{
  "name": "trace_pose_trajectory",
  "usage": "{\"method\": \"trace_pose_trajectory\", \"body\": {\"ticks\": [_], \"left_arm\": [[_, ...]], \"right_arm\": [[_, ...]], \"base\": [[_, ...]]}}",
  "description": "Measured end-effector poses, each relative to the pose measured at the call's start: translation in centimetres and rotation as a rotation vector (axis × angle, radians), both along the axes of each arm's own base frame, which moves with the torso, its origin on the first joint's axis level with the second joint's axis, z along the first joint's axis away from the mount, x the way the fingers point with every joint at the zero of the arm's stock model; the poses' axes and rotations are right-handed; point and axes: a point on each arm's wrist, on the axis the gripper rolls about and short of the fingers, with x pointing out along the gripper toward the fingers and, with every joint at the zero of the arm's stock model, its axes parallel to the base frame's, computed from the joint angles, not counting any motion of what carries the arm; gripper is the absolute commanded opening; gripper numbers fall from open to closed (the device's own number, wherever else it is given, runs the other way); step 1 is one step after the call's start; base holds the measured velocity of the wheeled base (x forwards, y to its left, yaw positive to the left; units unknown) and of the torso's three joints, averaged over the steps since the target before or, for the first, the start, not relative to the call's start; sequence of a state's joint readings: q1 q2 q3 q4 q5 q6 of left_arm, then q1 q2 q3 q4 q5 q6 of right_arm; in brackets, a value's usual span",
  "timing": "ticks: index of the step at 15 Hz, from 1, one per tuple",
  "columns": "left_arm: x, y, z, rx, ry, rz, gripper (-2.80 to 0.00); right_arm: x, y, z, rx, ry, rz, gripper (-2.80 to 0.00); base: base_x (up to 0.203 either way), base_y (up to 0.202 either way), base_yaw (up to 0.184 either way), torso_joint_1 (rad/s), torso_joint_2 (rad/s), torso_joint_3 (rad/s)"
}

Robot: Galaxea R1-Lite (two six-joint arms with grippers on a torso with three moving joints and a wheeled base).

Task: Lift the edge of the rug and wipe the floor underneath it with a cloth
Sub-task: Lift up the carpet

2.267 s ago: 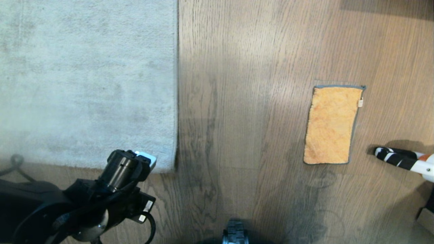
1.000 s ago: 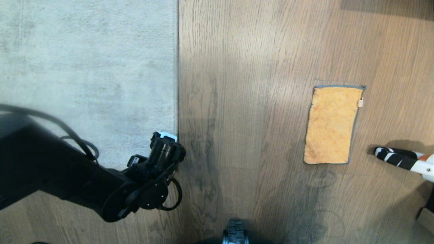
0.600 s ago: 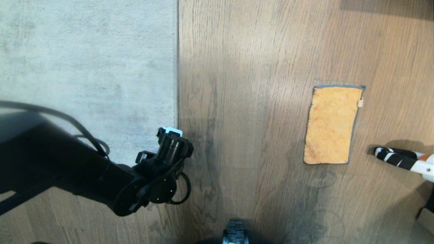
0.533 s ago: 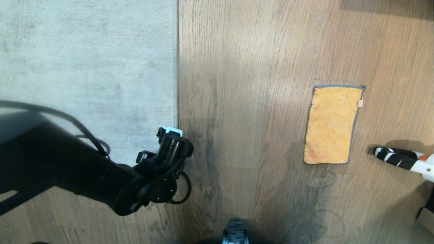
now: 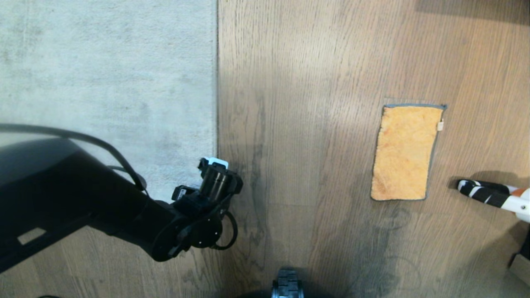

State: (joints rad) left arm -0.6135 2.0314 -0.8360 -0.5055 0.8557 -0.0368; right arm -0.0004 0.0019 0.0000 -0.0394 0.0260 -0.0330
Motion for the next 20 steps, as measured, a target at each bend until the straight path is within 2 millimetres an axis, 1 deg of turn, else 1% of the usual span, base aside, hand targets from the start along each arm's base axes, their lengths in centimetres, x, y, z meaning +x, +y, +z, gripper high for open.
{"method": "trace_pose_trajectory", "body": {"ticks": [5,10,15,20], "left_arm": [[0.2,0.3,-0.8,0.049,0.03,0.006,0.0],[0.8,0.9,-1.5,0.08,0.042,0.029,0.0],[1.5,1.1,-2.0,0.121,0.019,0.052,0.0],[1.8,1.9,-1.9,0.197,0.049,0.046,0.0]], "right_arm": [[0.0,0.0,0.0,0.0,0.0,0.0,-2.8],[0.0,0.0,0.0,0.0,0.0,0.0,-2.8],[0.0,0.0,0.0,0.0,0.0,0.0,-2.8],[0.0,0.0,0.0,0.0,0.0,0.0,-2.8]], "base": [[0.0,0.0,0.0,0.0,0.0,0.0],[0.0,0.0,0.0,0.0,0.0,0.0],[0.0,0.0,0.0,0.0,0.0,0.0],[0.0,0.0,0.0,0.0,0.0,0.0]]}}
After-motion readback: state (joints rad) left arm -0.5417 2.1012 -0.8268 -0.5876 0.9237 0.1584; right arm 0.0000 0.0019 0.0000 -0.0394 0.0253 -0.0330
